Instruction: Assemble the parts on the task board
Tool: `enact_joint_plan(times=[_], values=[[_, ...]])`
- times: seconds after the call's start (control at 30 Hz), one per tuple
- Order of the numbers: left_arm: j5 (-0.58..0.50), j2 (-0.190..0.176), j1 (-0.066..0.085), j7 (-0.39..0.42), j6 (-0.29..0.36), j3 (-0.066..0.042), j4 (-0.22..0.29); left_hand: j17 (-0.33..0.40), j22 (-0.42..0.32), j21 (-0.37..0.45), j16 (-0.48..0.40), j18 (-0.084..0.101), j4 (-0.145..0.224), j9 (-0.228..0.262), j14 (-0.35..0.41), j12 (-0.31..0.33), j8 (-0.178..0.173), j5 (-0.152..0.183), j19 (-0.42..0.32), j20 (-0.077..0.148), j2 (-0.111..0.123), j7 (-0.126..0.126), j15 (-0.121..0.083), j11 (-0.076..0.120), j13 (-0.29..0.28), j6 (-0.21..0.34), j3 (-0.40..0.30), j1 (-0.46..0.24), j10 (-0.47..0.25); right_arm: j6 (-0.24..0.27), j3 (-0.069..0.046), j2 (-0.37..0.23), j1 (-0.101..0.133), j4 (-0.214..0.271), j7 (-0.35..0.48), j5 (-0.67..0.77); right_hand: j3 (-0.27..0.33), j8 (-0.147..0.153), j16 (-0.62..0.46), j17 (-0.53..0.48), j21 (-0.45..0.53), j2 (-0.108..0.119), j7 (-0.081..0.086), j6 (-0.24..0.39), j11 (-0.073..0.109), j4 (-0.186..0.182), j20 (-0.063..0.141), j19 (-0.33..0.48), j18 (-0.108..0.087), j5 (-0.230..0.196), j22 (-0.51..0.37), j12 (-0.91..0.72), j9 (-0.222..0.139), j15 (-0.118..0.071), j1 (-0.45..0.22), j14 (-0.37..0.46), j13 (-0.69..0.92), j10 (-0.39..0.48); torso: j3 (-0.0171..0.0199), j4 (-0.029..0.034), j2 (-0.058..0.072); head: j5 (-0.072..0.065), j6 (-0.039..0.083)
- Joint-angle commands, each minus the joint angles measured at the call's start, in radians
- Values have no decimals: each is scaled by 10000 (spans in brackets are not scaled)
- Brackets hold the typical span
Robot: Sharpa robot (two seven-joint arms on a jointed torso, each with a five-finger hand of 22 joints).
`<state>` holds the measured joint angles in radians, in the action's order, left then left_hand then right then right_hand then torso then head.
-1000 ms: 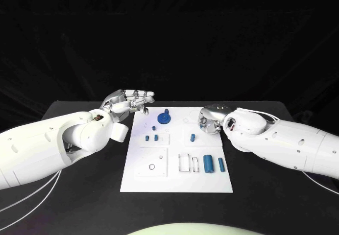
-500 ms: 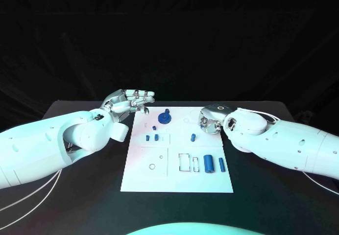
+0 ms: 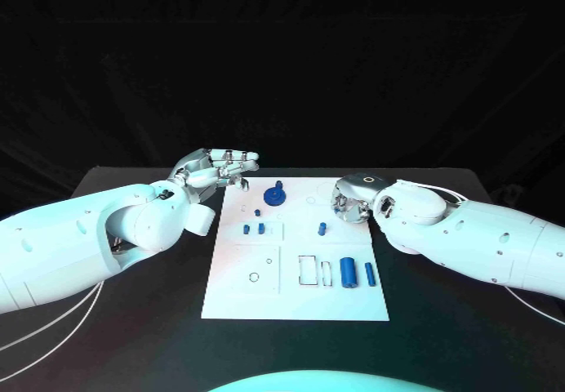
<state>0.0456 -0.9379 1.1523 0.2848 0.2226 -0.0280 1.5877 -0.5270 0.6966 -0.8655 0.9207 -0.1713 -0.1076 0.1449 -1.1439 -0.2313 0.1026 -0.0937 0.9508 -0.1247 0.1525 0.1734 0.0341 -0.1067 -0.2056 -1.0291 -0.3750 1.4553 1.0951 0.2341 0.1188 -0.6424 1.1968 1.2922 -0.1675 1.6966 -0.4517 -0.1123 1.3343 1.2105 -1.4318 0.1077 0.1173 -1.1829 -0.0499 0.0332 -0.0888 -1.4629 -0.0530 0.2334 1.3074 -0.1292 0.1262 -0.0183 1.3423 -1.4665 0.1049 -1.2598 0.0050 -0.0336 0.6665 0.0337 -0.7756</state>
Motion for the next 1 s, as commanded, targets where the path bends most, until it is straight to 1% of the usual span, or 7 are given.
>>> enact_joint_plan(times=[0.03, 0.23, 0.5, 0.7, 0.9, 1.0], values=[[-52, 14, 10, 14, -173, -8, 11, 13, -8, 39, 22, -132, 39, -17, 69, -44, 66, 16, 53, -21, -23, -15, -24, 18, -9, 85, 20, 96, -69, 101, 56, 31, -92, 33, 109, -83, -75, -92, 60, 9, -67, -262, -39, -97, 23, 15, 62, -235, 162, -38, 1541, -43, 107, -90, 72, -426, 35, -123, -2, 2, -9, 1, 10], [-50, 17, 10, -5, -178, -8, 3, 19, -11, 43, 25, -133, 55, -18, 70, -53, 72, 16, 60, -20, -37, -14, -25, 18, -13, 81, 24, 116, -71, 464, 56, -21, -92, 63, 114, -108, -95, -100, 69, 16, -169, -290, -42, -100, 35, 30, 74, -298, 190, -41, 1629, -44, 126, -99, 89, -427, 48, -149, 4, -8, -5, 18, -6], [-46, 15, 10, -35, -188, -8, -33, 24, -13, 46, 28, -133, 68, -19, 70, -61, 78, 15, 66, -19, -50, -13, -26, 18, -15, 77, 27, 133, -75, 986, 52, -150, -88, 216, 169, -200, -82, -106, 68, 9, -204, -260, -41, -102, 36, 47, 81, -318, 199, -61, 1659, -40, 142, -104, 83, -425, 58, -159, -2, -4, -2, 2, 24], [-42, 14, 10, -65, -198, -7, -59, 28, -14, 47, 30, -134, 82, -20, 72, -66, 82, 14, 71, -17, -60, -13, -26, 18, -17, 77, 29, 150, -80, 1222, 41, -273, -62, 360, 213, -348, -65, -110, 51, -24, -178, -238, -42, -99, 34, 50, 86, -299, 192, -97, 1641, -28, 158, -104, 63, -419, 66, -159, -2, 3, -7, 12, 42], [-39, 12, 10, -116, -227, -7, -91, 34, -16, 49, 34, -134, 98, -23, 71, -72, 85, 13, 78, -16, -74, -10, -27, 16, -19, 78, 30, 170, -88, 1257, 4, -568, 13, 744, 192, -510, -58, -111, 55, -19, -186, -224, -42, -99, 35, 56, 88, -303, 194, -105, 1648, -23, 164, -105, 60, -419, 68, -157, -6, 2, -9, 29, 47], [-38, 8, 10, -135, -235, -7, -102, 35, -16, 49, 36, -134, 101, -24, 70, -72, 85, 14, 80, -15, -74, -8, -27, 15, -18, 79, 33, 171, -92, 1263, -22, -805, 82, 1088, 160, -599, -54, -112, 56, -18, -186, -218, -43, -98, 35, 57, 89, -303, 194, -108, 1648, -22, 166, -105, 57, -418, 70, -156, -7, -4, -10, 46, 62]])
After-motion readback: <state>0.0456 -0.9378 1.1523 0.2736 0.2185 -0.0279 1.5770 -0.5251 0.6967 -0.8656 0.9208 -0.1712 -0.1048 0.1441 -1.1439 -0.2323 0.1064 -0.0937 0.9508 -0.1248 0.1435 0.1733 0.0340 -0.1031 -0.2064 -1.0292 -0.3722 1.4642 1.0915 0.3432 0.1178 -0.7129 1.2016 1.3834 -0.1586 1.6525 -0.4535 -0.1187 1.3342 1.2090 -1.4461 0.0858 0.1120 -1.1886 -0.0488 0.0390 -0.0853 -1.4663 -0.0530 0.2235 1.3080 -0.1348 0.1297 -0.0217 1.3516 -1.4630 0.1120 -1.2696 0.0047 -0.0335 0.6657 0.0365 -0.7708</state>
